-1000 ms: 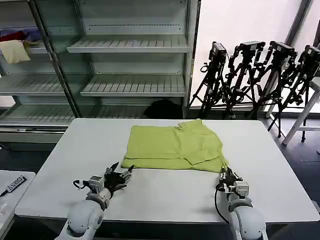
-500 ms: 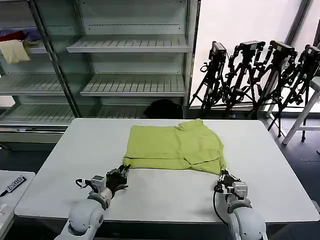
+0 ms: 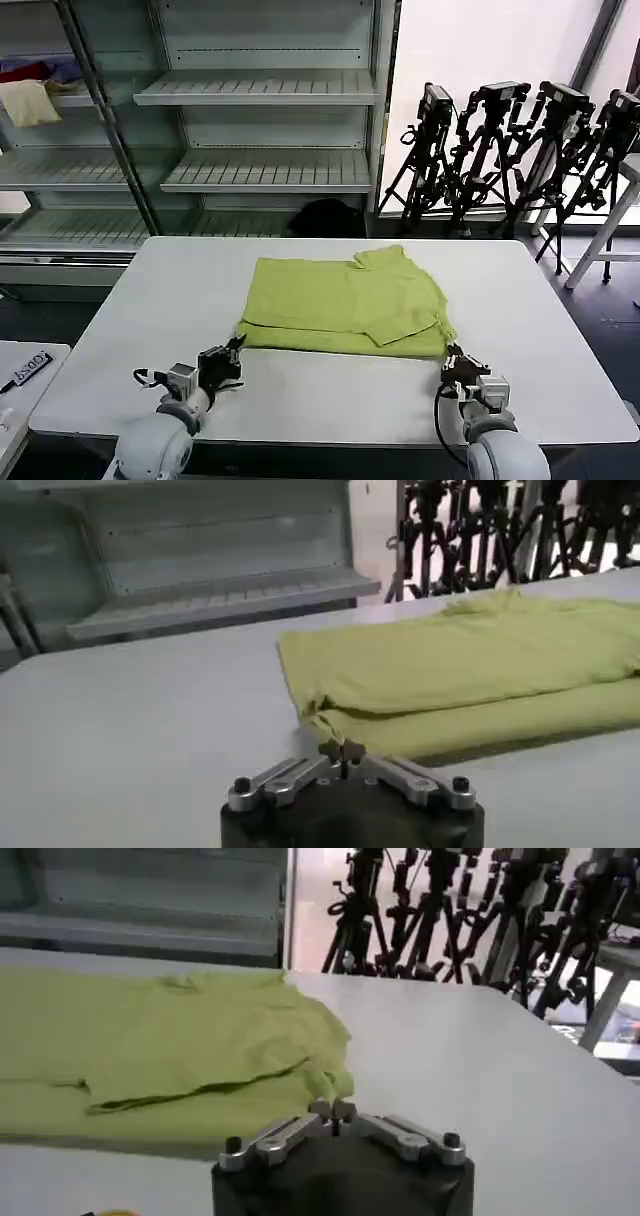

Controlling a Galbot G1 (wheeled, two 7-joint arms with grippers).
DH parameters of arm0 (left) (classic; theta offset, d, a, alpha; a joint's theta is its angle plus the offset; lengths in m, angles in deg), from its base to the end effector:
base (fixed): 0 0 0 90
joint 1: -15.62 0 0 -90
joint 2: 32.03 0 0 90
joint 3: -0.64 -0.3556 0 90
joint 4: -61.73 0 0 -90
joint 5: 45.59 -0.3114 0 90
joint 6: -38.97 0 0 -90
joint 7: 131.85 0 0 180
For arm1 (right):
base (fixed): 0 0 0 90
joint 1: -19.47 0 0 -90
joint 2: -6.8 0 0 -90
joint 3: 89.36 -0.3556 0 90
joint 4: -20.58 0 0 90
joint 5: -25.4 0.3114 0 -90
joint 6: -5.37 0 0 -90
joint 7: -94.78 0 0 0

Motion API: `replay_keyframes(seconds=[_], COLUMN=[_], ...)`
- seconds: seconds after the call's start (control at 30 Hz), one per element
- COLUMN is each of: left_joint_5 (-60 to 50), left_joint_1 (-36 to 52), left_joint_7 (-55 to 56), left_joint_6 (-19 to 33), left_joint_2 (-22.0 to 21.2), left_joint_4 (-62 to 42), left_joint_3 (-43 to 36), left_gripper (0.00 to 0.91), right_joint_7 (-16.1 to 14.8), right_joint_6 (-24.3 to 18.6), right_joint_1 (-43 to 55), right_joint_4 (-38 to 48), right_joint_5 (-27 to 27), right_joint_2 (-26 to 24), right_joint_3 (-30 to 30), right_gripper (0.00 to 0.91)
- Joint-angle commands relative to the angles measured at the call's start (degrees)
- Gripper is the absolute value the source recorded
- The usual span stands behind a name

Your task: Fold and organize the clothes.

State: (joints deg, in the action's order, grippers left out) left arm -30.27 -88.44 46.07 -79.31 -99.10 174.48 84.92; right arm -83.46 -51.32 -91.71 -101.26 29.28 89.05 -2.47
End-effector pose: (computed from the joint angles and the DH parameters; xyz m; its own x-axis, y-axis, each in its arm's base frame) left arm 0.2219 0.0653 -0.2903 -0.8943 0.2091 0.3957 0.2598 0.9624 0.0788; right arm 0.1785 -0.0400 -0.2704 -0.9240 0.0509 0.3791 0.0176 0.9957 -0.0908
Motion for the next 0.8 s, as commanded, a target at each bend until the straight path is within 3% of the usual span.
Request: replay_keyframes(seconds=[0.03,0.3,0.8], left_joint_5=[-0.6,-0.9,-2.5], left_joint_1=[-16.7,-22.4,-26.2], left_joint_7=[0.2,3.0,6.1], left_joint_6=[1.6,2.7,5.5], left_joint_2=[1.1,-1.1,-1.9], left_joint_4=[12.7,18.3,15.1], left_joint_3=[4.6,7.6,11.1], left_gripper=[0.000,0.000,0.000], right_joint_7=[0.0,0.8,3.2], right_joint_6=[-0.1,0.0,0.0], right_joint_1=[-8.5,-11.5,-13.1], right_joint_4=[-8.0,-10.3,-10.8], right_joint_5=[1.0,-0.7,-3.3], right_joint_2=[-0.4,-0.2,0.3], right_joint_3=[0.2,4.2,9.1], right_gripper=[0.000,0.000,0.000])
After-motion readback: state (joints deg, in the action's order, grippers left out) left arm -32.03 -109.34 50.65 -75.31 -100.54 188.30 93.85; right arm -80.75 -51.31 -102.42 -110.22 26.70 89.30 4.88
